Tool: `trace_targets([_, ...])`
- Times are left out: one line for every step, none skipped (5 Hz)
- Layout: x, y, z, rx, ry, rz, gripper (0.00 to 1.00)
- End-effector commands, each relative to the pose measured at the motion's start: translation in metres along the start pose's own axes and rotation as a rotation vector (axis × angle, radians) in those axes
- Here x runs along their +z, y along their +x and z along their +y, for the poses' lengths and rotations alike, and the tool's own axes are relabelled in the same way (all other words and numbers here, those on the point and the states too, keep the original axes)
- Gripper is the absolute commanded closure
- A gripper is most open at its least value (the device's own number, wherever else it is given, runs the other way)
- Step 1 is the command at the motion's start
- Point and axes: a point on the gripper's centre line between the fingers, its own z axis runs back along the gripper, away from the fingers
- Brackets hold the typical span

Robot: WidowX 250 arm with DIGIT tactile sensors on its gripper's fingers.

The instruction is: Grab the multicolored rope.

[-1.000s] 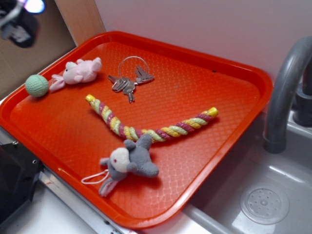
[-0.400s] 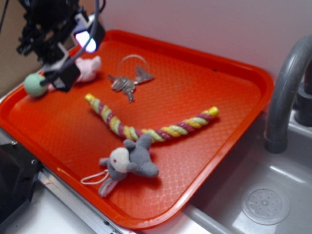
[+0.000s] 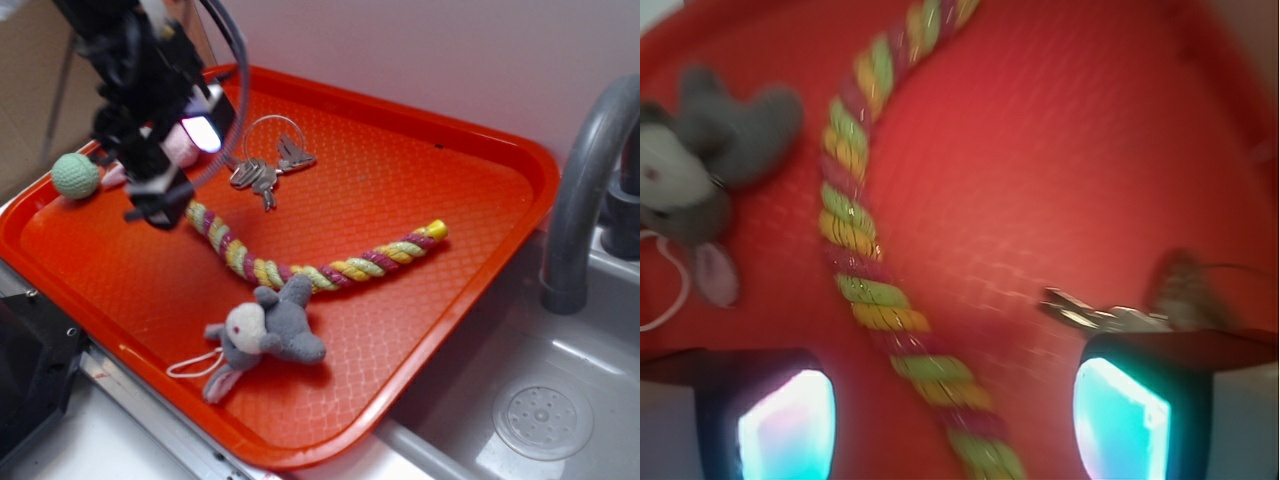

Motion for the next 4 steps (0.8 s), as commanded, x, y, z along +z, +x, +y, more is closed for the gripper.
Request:
trace_targets([-0.035,0.005,-0.026,-0.122,-0.022,0.038,0.0])
trace_targets([-0.042,0.005,-0.028,-0.125,-0.009,0.064,0.0])
trace_targets([-0.046,0.004,-0.028,-0.094,-0.011,0.076,0.35])
trace_targets([-0.046,0.004,-0.031,-0.099,-0.014,0.064,1.0])
